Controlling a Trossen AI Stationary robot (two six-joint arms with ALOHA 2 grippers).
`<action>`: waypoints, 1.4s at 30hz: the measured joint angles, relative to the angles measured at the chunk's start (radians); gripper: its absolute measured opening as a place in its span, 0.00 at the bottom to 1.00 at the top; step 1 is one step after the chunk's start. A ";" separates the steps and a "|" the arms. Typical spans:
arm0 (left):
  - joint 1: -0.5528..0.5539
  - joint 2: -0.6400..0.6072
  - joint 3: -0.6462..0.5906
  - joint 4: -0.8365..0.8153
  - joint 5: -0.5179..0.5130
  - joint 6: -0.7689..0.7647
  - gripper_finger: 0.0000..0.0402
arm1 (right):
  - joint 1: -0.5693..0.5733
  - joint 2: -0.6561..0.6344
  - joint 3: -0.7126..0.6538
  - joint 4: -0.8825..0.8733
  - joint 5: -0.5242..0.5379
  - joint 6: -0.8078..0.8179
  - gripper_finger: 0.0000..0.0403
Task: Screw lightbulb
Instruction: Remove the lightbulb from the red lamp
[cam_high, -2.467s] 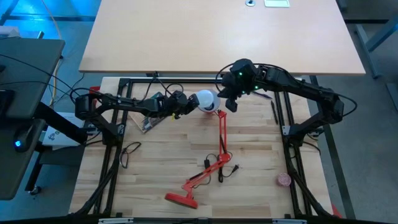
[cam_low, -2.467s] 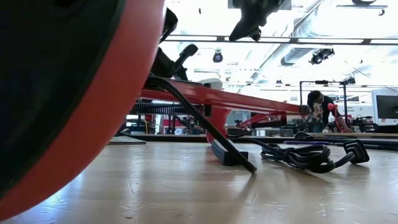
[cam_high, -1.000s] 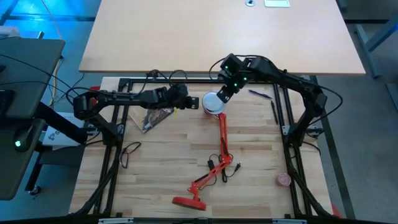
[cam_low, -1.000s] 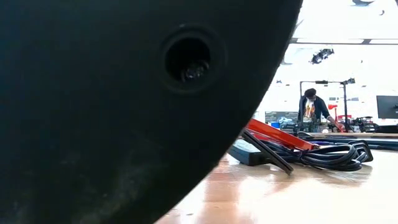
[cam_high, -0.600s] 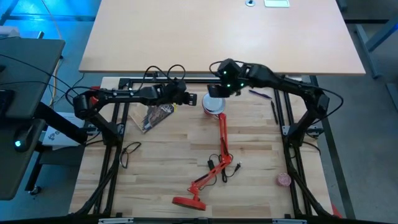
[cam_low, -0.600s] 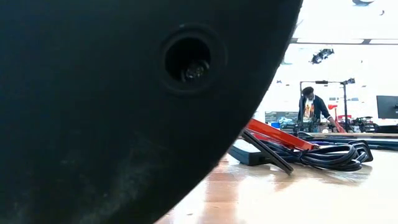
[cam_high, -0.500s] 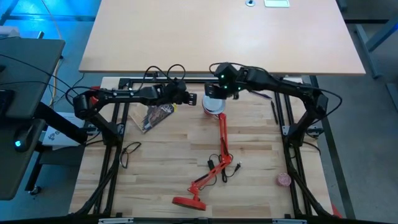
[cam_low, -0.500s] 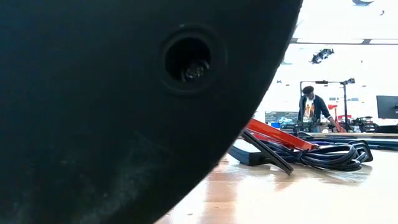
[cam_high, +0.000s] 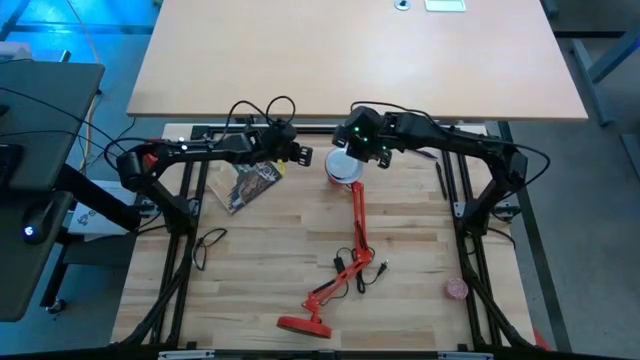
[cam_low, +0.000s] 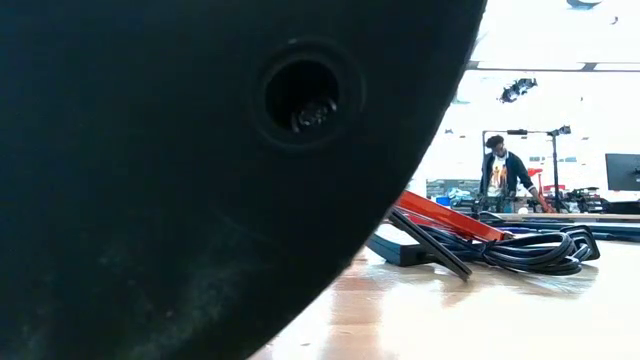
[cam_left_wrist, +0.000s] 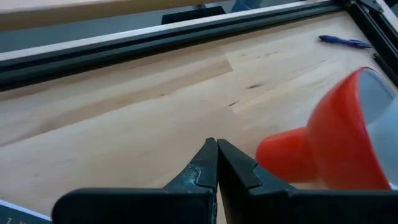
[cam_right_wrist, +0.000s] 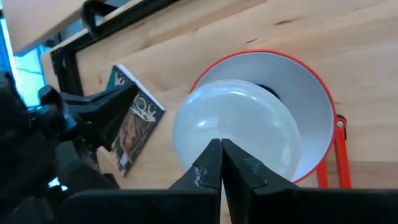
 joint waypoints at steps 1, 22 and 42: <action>0.004 0.000 0.000 0.001 0.001 0.000 0.00 | 0.000 0.000 0.000 -0.003 0.000 0.013 0.00; -0.043 0.000 0.000 0.018 0.318 0.071 0.00 | -0.052 -0.002 0.092 -0.104 -0.224 -2.280 0.00; -0.086 -0.001 0.000 0.026 0.317 -0.003 0.00 | 0.022 0.073 0.092 -0.084 -0.115 -2.561 0.00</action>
